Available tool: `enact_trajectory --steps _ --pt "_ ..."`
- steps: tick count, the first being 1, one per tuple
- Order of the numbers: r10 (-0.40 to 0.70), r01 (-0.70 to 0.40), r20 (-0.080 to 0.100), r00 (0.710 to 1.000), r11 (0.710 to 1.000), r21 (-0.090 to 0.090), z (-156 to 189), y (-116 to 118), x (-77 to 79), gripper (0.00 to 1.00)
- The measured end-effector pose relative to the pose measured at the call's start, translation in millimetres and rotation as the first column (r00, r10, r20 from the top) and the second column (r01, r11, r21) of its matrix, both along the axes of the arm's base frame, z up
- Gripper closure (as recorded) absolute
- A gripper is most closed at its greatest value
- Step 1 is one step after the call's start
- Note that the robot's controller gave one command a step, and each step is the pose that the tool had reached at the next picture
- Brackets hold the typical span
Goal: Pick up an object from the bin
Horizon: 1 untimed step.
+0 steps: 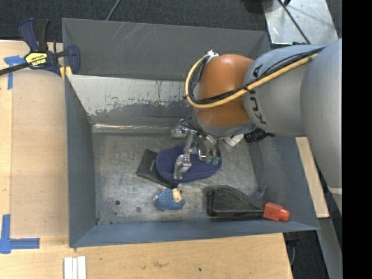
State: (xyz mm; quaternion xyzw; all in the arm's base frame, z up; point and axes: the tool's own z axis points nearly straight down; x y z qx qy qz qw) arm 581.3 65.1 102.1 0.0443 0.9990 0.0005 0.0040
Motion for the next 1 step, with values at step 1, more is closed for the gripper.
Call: enact_trajectory --steps 1 --pt "-0.102 0.102 -0.006 0.995 0.995 -0.001 -1.1 13.8 -13.3 0.0"
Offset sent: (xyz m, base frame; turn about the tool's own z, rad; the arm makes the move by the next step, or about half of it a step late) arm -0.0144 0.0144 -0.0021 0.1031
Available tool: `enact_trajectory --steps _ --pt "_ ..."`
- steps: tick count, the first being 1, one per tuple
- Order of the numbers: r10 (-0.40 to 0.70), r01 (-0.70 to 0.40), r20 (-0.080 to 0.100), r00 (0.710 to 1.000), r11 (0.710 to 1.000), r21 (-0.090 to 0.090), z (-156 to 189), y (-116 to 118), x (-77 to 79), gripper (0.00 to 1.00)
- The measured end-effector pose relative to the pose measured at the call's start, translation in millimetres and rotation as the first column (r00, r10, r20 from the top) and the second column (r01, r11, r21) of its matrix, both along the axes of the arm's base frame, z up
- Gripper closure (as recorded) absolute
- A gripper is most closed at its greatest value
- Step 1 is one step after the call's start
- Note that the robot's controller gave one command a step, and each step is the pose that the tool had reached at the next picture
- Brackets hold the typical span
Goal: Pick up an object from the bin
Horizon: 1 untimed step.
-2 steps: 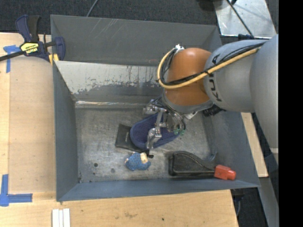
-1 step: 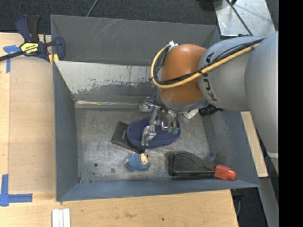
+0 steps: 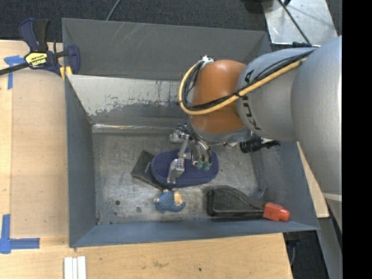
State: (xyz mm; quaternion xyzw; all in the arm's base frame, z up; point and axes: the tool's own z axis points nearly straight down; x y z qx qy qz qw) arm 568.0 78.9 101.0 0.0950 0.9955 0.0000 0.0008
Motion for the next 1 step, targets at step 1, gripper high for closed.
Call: enact_trajectory --steps 1 --pt "0.389 -0.389 -0.006 0.921 0.921 -0.003 -25.2 45.4 34.0 0.0"
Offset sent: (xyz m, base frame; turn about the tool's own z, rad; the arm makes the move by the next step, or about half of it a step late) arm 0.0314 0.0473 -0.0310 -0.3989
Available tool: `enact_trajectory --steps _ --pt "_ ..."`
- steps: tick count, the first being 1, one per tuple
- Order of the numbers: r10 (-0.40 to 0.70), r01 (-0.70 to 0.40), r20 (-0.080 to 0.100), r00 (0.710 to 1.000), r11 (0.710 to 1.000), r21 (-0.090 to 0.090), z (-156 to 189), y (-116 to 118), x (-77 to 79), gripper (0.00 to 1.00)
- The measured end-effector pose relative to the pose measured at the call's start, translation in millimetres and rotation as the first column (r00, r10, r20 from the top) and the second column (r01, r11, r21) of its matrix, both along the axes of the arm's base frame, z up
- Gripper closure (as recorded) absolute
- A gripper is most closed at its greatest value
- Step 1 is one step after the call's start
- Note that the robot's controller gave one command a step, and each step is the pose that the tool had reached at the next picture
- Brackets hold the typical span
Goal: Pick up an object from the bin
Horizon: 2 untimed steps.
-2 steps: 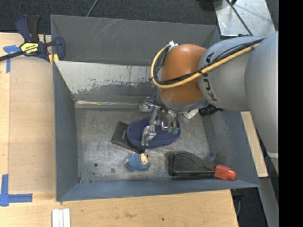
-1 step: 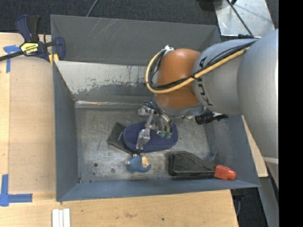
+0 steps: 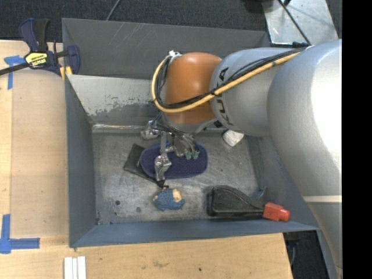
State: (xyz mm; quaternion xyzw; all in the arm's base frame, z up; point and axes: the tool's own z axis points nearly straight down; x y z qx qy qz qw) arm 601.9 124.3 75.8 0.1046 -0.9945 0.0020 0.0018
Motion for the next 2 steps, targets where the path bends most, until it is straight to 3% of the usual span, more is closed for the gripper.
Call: enact_trajectory --steps 1,2 --pt "0.0 0.0 0.003 1.0 1.0 0.003 3.4 -0.8 1.4 0.0" --pt "-0.001 0.001 0.004 1.0 1.0 0.005 5.6 0.0 2.2 1.0"
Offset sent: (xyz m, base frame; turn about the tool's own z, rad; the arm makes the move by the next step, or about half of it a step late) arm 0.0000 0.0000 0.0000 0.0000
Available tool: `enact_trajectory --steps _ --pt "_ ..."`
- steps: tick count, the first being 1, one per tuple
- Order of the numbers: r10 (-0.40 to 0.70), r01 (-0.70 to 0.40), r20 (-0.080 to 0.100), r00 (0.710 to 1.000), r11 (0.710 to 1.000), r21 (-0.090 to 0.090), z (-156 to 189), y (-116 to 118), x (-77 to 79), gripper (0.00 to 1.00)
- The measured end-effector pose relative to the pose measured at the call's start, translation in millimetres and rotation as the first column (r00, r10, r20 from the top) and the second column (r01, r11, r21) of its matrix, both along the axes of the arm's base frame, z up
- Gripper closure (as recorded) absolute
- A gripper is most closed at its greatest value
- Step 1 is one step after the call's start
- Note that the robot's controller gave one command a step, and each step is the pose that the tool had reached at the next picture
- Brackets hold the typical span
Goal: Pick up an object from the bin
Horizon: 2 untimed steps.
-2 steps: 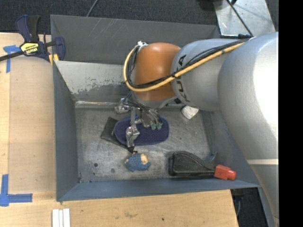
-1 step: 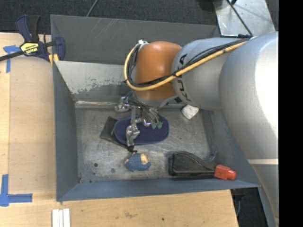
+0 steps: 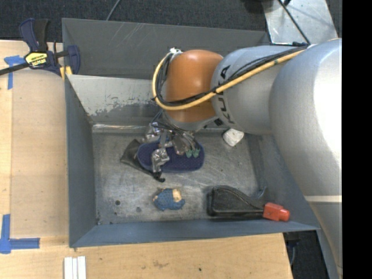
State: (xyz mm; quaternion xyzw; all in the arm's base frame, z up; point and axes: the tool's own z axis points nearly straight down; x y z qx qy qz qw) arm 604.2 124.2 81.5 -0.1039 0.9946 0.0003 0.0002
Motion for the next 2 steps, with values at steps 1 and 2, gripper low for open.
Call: enact_trajectory --steps 1,2 --pt "-0.001 0.001 0.008 1.0 1.0 0.001 42.0 0.2 1.9 1.0" --pt "-0.002 0.002 0.012 1.0 1.0 0.002 122.9 0.5 4.7 1.0"
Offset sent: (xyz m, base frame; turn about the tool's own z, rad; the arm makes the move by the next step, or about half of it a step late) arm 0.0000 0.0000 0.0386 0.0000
